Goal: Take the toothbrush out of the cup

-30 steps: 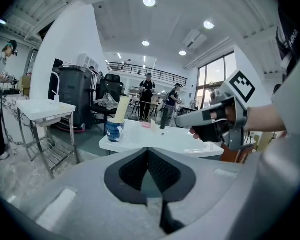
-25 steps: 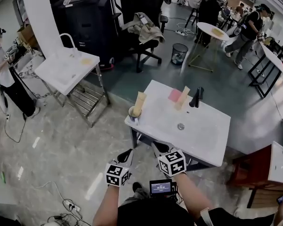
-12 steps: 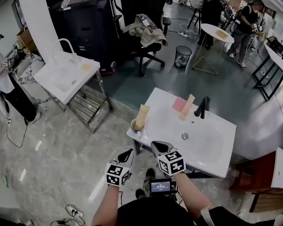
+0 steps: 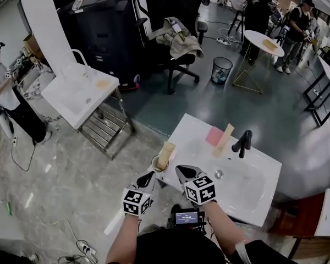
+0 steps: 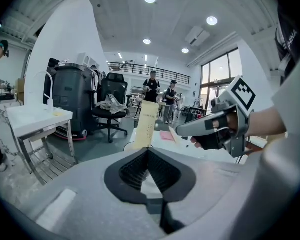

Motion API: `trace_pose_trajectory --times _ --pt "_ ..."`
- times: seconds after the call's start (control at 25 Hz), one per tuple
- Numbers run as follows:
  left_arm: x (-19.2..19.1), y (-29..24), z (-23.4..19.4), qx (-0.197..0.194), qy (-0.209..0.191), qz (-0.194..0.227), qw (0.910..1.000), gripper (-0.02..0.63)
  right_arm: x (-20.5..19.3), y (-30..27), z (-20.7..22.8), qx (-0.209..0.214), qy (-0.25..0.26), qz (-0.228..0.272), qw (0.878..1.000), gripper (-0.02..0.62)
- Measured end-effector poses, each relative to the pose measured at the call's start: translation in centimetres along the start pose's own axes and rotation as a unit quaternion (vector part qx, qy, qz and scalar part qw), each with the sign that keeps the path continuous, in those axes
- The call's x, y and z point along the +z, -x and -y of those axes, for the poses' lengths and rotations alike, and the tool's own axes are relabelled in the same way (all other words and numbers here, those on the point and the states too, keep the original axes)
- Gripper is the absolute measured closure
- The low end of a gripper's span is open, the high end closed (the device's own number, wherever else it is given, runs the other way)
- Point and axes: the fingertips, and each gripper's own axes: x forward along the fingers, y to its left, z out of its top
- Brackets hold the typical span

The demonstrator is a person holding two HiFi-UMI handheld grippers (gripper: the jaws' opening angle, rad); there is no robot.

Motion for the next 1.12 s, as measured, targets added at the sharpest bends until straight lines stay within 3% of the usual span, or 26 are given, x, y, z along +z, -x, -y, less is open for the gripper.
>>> trace_pose_trajectory --times 0.28,0.72,1.12 --pt "0.8 -1.4 -2.1 0.004 0.003 0.001 1.0 0.595 0.8 -2.7 0.4 0.015 -0.003 -0.009 1.0 0.586" --pt "2.5 -3.5 -3.9 -0.048 -0.019 -0.003 0.9987 0.595 2.4 -4.3 0.2 -0.015 -0.018 0.001 1.0 0.584" --pt "2.3 -3.7 -4.0 -0.067 -0.026 -0.009 0.9974 0.595 2.3 -4.6 -0.3 -0.025 -0.024 0.003 0.999 0.585"
